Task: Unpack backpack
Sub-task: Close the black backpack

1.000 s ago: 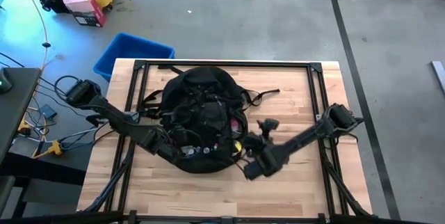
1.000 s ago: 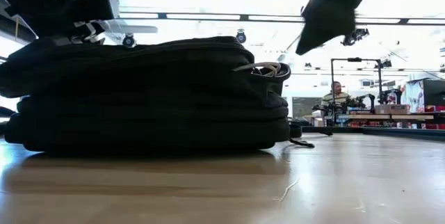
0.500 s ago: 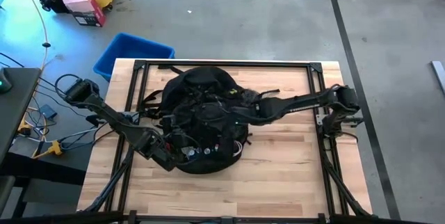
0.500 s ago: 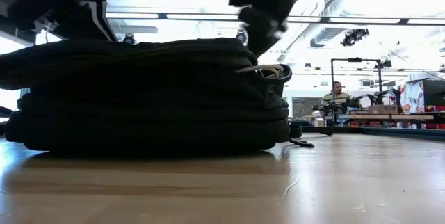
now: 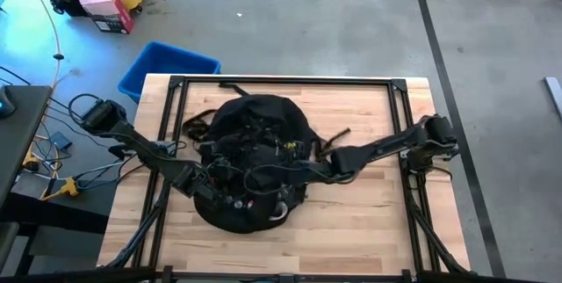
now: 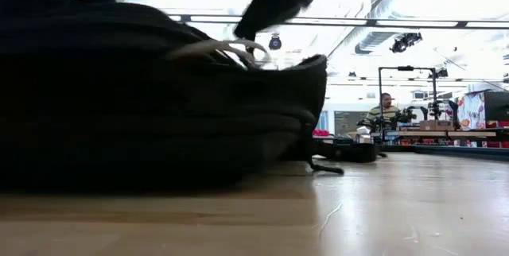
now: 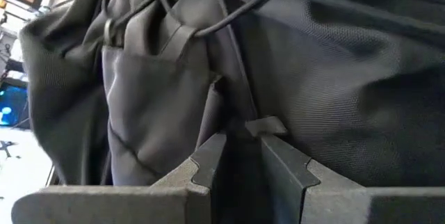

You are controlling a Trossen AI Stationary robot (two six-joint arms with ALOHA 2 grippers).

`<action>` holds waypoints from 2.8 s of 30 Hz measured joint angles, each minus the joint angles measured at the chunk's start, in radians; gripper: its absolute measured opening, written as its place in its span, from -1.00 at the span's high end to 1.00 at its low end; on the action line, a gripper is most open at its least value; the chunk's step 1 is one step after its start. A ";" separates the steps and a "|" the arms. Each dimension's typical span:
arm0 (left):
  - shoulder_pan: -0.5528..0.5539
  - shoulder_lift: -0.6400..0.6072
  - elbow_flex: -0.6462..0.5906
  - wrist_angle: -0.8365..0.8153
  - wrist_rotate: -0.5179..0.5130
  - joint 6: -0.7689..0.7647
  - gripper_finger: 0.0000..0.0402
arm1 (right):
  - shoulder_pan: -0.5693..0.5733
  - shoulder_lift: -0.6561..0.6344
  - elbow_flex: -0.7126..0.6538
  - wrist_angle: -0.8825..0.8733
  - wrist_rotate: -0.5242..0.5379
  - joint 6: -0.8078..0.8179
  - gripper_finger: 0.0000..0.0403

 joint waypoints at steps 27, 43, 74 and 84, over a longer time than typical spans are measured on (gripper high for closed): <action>0.000 0.000 -0.010 0.017 0.011 -0.018 0.68 | -0.041 0.106 -0.012 -0.234 0.074 -0.123 0.03; 0.002 0.000 -0.010 0.044 0.012 -0.018 0.68 | 0.009 0.184 0.042 -0.268 0.147 -0.064 0.83; 0.006 0.000 -0.010 0.047 0.016 -0.026 0.68 | 0.122 0.179 0.249 -0.612 0.101 0.154 0.05; 0.006 0.001 -0.010 0.050 0.020 -0.027 0.68 | 0.104 0.179 0.186 -0.444 0.006 0.162 0.09</action>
